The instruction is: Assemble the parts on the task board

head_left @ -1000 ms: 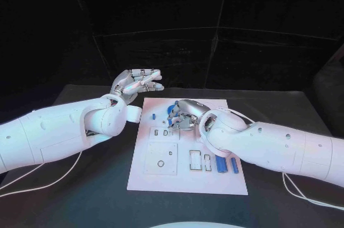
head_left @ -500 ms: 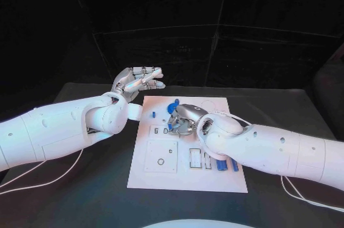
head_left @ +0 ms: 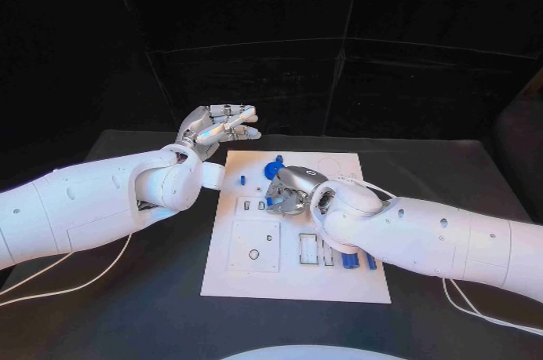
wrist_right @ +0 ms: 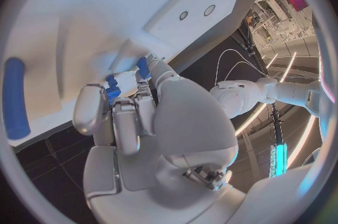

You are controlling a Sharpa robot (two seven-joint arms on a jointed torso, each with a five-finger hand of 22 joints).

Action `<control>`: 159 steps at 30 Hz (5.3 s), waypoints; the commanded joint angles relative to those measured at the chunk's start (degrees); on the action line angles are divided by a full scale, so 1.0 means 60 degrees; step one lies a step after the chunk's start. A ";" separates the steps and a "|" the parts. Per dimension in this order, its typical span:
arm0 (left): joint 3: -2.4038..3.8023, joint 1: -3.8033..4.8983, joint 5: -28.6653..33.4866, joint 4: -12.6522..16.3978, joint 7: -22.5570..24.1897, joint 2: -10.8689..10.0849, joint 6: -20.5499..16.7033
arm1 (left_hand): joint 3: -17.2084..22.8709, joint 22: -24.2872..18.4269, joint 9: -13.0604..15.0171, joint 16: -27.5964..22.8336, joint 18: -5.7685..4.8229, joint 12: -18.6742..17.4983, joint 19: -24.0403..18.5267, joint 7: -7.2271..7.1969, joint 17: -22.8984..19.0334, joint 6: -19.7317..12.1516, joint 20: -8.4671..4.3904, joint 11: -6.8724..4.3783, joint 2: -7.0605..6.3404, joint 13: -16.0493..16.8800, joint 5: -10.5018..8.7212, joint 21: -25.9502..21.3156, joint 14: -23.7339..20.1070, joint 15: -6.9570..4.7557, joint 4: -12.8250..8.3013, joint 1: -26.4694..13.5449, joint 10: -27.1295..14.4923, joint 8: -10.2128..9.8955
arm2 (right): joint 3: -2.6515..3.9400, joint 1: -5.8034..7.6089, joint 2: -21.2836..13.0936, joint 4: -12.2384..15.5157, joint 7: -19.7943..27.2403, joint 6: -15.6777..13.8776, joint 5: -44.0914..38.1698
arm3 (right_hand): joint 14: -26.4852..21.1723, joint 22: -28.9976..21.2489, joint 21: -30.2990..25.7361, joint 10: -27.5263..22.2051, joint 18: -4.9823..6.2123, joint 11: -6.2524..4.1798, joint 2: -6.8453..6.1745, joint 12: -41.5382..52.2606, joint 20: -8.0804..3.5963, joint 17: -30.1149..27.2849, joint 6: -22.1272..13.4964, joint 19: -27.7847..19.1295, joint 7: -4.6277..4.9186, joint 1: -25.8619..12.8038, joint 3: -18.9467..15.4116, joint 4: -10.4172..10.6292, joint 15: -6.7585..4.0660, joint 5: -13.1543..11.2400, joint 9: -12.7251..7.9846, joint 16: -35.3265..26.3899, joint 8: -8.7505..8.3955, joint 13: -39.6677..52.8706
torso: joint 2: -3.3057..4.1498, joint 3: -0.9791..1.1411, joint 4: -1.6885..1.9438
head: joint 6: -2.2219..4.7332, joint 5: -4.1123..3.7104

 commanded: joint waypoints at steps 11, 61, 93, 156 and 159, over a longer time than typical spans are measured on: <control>0.0006 0.0015 -0.0048 0.0000 0.0029 -0.0006 0.0152 | -0.0012 -0.0016 0.0010 -0.0031 0.0052 0.0039 0.0069 -0.0021 0.0019 0.0075 0.0012 -0.0012 0.0092 0.0015 -0.0006 -0.0030 -0.0019 -0.0029 -0.0053 0.0010 0.0099 -0.0002 | -0.0004 -0.0003 0.0005 0.0017 -0.0200 0.0476 -0.0157 | 0.0892 -0.0103 -0.0091 -0.0138 -0.0033 0.0058 -0.0190 -0.0142 0.0030 0.1991 0.0079 -0.0109 -0.0098 -0.0299 0.0073 0.0012 -0.0016 0.0053 -0.0046 -0.0081 -0.0164 0.0514 | 0.0000 0.0003 0.0006 | -0.0045 0.0004; 0.0006 0.0014 -0.0069 -0.0023 -0.0095 -0.0042 0.0193 | -0.0035 -0.0020 0.0004 -0.0025 0.0058 0.0022 0.0119 -0.0026 0.0062 0.0092 -0.0001 -0.0018 0.0099 0.0007 -0.0005 -0.0032 0.0051 -0.0048 -0.0076 0.0006 0.0123 -0.0014 | -0.0003 -0.0018 -0.0293 0.0403 0.0406 -0.1039 -0.0195 | 0.0835 -0.0600 -0.0385 -0.0609 0.0055 0.0456 -0.1163 -0.0774 0.0346 0.1746 -0.1615 -0.0365 0.0332 -0.1113 -0.0977 0.0587 0.0324 0.0041 -0.0097 -0.0201 -0.0557 -0.0012 | 0.0002 0.0016 0.0009 | -0.0061 0.0010; 0.0009 0.0382 -0.8291 -0.0130 -0.9136 0.0160 0.3122 | -0.1790 1.1089 0.2189 1.3262 -0.1132 0.8135 0.4210 -0.1437 1.2690 0.1210 -0.1771 -0.1707 0.0651 0.7505 0.0022 1.1034 0.3788 -0.1715 0.1560 -0.1955 0.2763 0.2594 | 0.0473 0.1454 -0.4032 0.1468 0.3579 -0.0443 0.4309 | 0.0685 -0.1378 -0.0826 -0.0730 0.0197 0.0367 -0.0593 -0.0792 0.0301 0.1120 -0.1355 -0.0775 0.0226 -0.0329 -0.2069 0.0839 0.0252 0.1120 0.0038 -0.0534 -0.0021 -0.0069 | -0.0444 0.0175 -0.0029 | -0.0142 0.0112; -0.0799 0.0829 -0.8952 -0.1708 -1.0802 0.2551 0.4513 | -0.2493 1.2720 0.4268 1.3262 -0.1389 0.9822 0.4448 -0.1582 1.2690 0.0042 -0.1728 -0.1715 0.0873 0.9196 0.0018 1.2147 0.3788 -0.1772 0.1427 -0.1900 0.2681 0.4440 | 0.0487 0.1503 -0.3518 0.0823 0.2607 -0.0513 0.4163 | 0.0621 -0.1844 -0.1095 -0.0722 0.0275 0.0320 -0.0546 -0.0808 0.0242 0.0793 -0.1375 -0.0981 0.0182 -0.0409 -0.2469 0.1016 0.0199 0.1669 0.0007 -0.0735 0.0139 -0.0099 | -0.0447 0.0175 -0.0022 | -0.0475 0.0085; -0.0811 0.0830 -0.8949 -0.1760 -1.0808 0.2604 0.4533 | -0.2490 1.2715 0.4272 1.3262 -0.1388 0.9822 0.4445 -0.1583 1.2690 0.0041 -0.1728 -0.1715 0.0875 0.9195 0.0019 1.2144 0.3788 -0.1772 0.1425 -0.1892 0.2681 0.4442 | 0.0487 0.1503 -0.3502 0.0815 0.2608 -0.0499 0.4163 | 0.0621 -0.1833 -0.1092 -0.0720 0.0272 0.0319 -0.0529 -0.0805 0.0241 0.0792 -0.1375 -0.0973 0.0181 -0.0398 -0.2470 0.1020 0.0197 0.1687 0.0006 -0.0737 0.0144 -0.0097 | -0.0447 0.0173 -0.0027 | -0.0488 0.0088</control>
